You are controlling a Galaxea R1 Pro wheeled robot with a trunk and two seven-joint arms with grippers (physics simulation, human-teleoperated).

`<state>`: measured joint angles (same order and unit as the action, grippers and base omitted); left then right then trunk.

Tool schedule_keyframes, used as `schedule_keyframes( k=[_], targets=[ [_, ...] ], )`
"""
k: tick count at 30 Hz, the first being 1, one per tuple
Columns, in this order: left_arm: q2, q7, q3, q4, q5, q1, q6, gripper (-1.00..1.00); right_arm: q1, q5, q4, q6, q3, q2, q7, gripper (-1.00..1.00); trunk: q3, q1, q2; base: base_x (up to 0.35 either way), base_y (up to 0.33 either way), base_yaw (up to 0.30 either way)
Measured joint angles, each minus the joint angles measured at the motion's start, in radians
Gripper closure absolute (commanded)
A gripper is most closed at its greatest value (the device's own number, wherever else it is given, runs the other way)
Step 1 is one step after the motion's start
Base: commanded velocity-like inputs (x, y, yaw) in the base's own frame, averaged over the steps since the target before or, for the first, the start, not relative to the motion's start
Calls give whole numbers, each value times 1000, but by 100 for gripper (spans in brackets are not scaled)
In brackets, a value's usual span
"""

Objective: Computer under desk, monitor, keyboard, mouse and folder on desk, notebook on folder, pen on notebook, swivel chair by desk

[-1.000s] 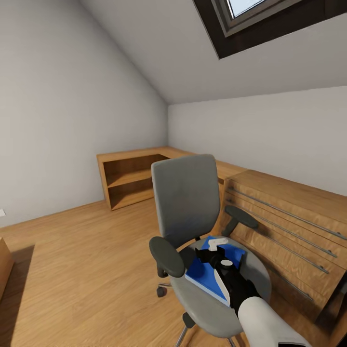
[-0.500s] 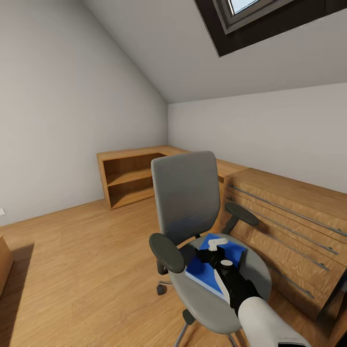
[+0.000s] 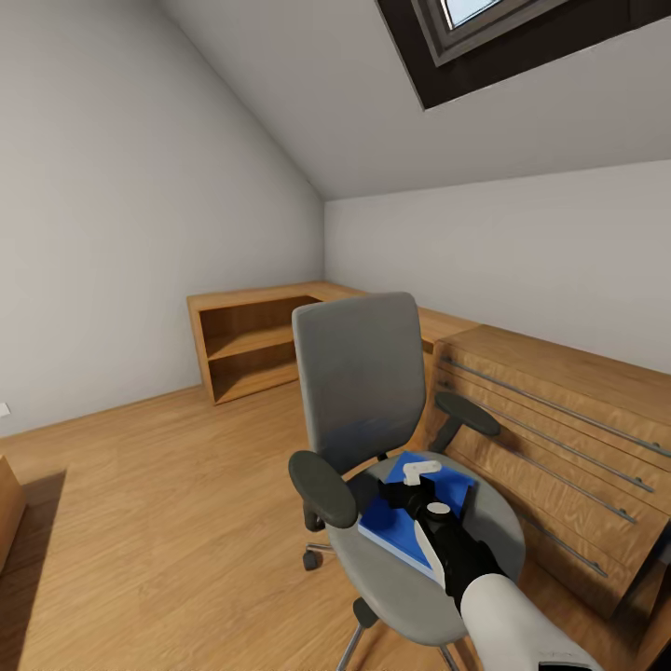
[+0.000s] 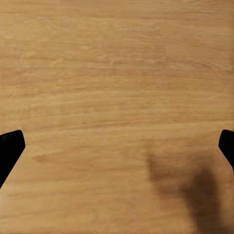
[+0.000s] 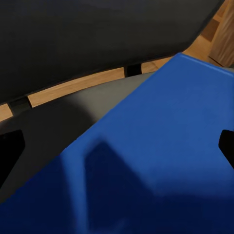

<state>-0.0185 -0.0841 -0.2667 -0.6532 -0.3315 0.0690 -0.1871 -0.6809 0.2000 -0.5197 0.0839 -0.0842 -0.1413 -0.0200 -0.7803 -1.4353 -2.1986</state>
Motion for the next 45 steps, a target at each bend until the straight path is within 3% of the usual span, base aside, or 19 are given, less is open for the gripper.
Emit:
schedule_keyframes(
  k=[7, 16, 36, 45],
  targets=[
    [0, 1, 0, 0, 0, 0, 0, -100, 0, 0, 0, 0, 0, 0, 0, -100, 0, 0, 0, 0, 0, 0],
    [0, 4, 0, 0, 0, 0, 0, -100, 0, 0, 0, 0, 0, 0, 0, -100, -28, -34, -63, 0, 0, 0],
    [0, 6, 0, 0, 0, 0, 0, -100, 0, 0, 0, -2, 0, 0, 1, -100, -28, -35, -63, 0, 0, 0],
    [1, 7, 0, 0, 0, 0, 0, -100, -1, 2, -9, -2, 1, 0, 1, -100, -53, -65, -119, 0, 0, 0]
  ],
)
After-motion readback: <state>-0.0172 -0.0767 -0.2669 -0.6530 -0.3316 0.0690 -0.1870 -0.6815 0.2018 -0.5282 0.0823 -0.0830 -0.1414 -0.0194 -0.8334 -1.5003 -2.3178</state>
